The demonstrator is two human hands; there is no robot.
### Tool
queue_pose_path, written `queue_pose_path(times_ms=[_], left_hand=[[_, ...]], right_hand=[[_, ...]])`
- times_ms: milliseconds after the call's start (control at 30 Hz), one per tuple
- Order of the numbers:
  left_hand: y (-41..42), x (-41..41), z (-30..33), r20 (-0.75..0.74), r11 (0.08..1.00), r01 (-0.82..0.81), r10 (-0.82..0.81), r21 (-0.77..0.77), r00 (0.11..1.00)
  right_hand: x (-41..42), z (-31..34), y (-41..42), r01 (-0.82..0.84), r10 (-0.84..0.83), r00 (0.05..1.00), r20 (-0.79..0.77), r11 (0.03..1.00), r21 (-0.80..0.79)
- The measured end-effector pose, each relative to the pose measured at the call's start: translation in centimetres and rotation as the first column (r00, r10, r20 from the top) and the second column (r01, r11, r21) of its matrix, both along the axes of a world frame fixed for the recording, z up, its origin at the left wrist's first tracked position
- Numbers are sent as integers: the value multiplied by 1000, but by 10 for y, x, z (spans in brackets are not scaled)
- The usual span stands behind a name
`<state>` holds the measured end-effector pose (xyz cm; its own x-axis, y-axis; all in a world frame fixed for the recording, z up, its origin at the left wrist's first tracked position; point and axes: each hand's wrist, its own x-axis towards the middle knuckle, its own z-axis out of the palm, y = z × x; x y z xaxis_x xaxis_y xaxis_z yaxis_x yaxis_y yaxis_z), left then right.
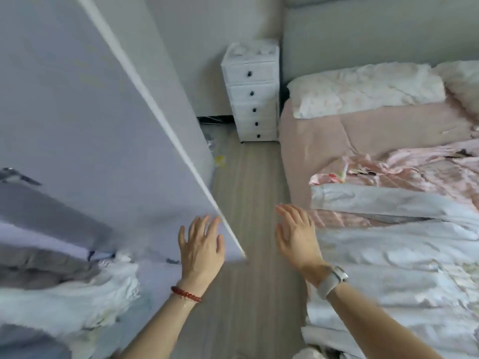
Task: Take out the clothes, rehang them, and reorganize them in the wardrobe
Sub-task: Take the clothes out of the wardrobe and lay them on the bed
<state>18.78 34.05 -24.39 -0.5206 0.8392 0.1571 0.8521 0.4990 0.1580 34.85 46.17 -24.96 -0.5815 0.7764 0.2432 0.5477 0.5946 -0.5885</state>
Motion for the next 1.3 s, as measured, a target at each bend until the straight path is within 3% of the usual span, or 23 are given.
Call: queue_pose_path(times_ms=[167,300,467,600,733,867,933,1000,1167,1300], left_hand=[[-169,-106,30,-61,904,-426,428,46,902],[-277,-159,69,-86,770,-628,638,115,766],[-351,-207,113,-127,664,-726,747,178,652],[-373,-242,150,-191,645,-703,763,301,618],[-373,-284,178,-303,640,-692,768,335,564],[-376,-335,194,-316,585,-795,793,159,521],[-383,-353,188,-294,526,-845,826,95,481],[-387,-360,182,-303,511,-854,832,94,464],[-389,-361,185,-320,506,-846,840,169,439],[-396,-357,180,-296,511,-840,843,183,449]], right_hand=[[-132,19,-103,-324,324,945,-42,946,20],[-224,42,-180,-533,533,844,-52,846,22],[-321,81,-251,-713,719,691,-74,695,94],[-402,117,-292,-805,811,573,-118,584,104],[-488,167,-331,-839,810,517,-276,544,26],[-559,211,-359,-874,809,486,-331,449,-188],[-582,226,-371,-844,797,481,-365,308,-439],[-601,234,-378,-781,781,490,-389,194,-593],[-630,232,-393,-767,788,517,-334,253,-590],[-635,215,-400,-831,746,554,-370,474,-290]])
